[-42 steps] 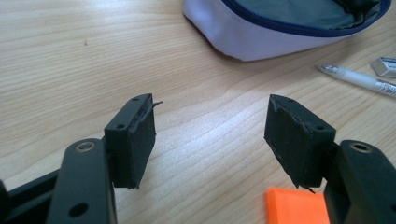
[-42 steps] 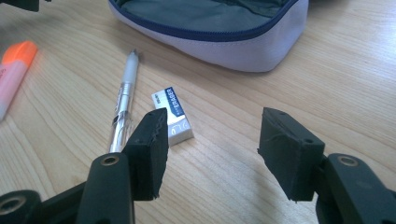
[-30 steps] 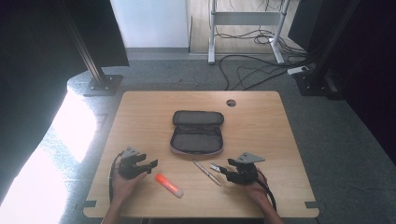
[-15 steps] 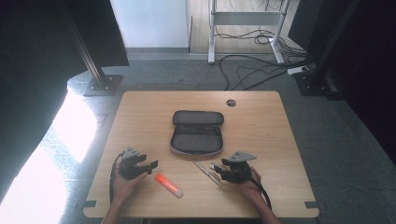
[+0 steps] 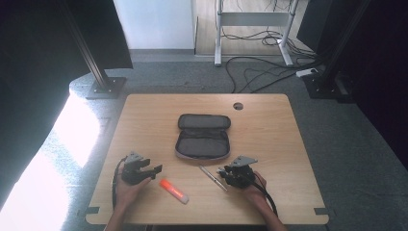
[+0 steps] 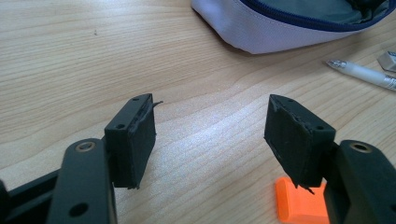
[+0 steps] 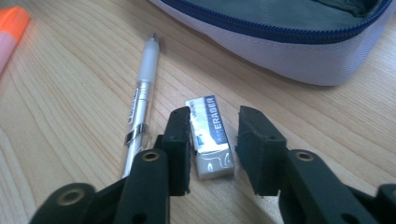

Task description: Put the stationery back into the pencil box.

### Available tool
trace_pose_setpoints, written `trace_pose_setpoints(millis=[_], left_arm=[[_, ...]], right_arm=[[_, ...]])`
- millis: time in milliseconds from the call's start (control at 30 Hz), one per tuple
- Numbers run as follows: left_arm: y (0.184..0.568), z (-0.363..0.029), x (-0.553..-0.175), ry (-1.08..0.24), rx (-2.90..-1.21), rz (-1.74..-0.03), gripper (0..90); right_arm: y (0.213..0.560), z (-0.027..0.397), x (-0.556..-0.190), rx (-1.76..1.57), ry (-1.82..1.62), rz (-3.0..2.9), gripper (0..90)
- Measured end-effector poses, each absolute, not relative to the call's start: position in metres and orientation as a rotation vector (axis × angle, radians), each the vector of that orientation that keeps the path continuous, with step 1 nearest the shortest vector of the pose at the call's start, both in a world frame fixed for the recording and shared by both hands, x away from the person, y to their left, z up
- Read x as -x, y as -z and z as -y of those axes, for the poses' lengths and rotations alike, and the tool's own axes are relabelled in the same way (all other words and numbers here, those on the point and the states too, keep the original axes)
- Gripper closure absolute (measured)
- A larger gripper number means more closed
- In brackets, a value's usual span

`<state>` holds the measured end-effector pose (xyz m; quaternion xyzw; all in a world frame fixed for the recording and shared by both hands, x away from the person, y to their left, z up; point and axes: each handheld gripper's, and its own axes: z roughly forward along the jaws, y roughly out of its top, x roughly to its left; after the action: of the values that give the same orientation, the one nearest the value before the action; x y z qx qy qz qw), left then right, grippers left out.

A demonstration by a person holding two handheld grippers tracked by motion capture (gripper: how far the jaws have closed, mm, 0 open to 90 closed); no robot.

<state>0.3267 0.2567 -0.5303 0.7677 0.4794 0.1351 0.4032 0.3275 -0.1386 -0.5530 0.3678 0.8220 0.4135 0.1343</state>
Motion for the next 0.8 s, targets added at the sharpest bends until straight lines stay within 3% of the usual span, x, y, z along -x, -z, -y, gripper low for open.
trace_pose_setpoints(millis=[133,800], left_arm=[[0.530,-0.257,-0.327,-0.341,-1.940,-1.210,34.4],[0.527,-0.261,-0.324,-0.329,-1.903,-1.212,34.8]], right_arm=[[0.553,0.140,-0.327,-1.062,-1.183,-2.377,71.3],[0.533,0.161,-0.318,-1.120,-1.306,-2.281,72.4]])
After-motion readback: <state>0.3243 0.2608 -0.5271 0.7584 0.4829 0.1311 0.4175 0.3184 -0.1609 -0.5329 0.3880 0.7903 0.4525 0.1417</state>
